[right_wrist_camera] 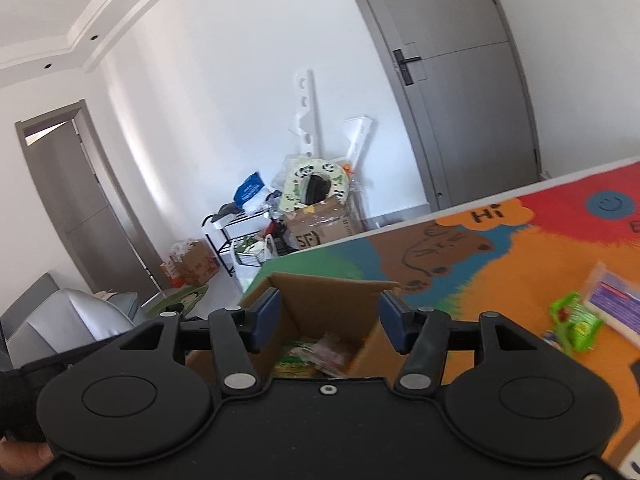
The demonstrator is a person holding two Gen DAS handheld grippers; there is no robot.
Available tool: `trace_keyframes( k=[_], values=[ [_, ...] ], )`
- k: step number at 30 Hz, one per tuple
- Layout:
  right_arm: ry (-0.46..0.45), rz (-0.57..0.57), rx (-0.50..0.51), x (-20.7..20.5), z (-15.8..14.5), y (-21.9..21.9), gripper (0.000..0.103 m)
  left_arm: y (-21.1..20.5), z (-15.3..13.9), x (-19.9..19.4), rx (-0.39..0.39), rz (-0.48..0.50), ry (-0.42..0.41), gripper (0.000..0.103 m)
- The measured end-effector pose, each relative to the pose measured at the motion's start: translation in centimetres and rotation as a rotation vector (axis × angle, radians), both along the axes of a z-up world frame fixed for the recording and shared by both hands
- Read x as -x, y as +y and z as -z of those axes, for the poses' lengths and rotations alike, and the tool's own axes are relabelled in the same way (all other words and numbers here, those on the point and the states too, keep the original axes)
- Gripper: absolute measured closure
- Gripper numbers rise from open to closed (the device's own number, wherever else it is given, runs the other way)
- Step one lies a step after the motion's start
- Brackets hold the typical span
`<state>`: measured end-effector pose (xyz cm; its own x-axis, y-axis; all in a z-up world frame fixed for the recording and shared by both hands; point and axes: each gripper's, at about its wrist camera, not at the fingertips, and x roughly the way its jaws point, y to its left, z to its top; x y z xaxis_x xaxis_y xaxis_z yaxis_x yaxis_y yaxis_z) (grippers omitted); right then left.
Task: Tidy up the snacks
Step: 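Move both tools back over the remaining snacks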
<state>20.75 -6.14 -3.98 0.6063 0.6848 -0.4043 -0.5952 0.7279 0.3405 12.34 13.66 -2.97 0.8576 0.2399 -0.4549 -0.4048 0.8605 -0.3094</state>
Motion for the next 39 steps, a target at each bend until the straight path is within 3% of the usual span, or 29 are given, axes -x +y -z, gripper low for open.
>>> trace_keyframes(
  k=[14, 27, 39],
  values=[
    [0.032, 0.088, -0.002, 0.6, 1.0, -5.6, 0.035, -4.4, 0.1, -0.7, -0.036, 0.071, 0.021, 0.017],
    [0.031, 0.162, -0.001, 1.3, 1.5, -10.7, 0.012, -8.9, 0.1, -1.5, -0.061, 0.138, 0.036, 0.011],
    [0.020, 0.239, 0.029, 1.6, 0.2, -14.3, 0.009, -12.7, 0.8, -2.5, -0.085, 0.226, 0.054, 0.010]
  ],
)
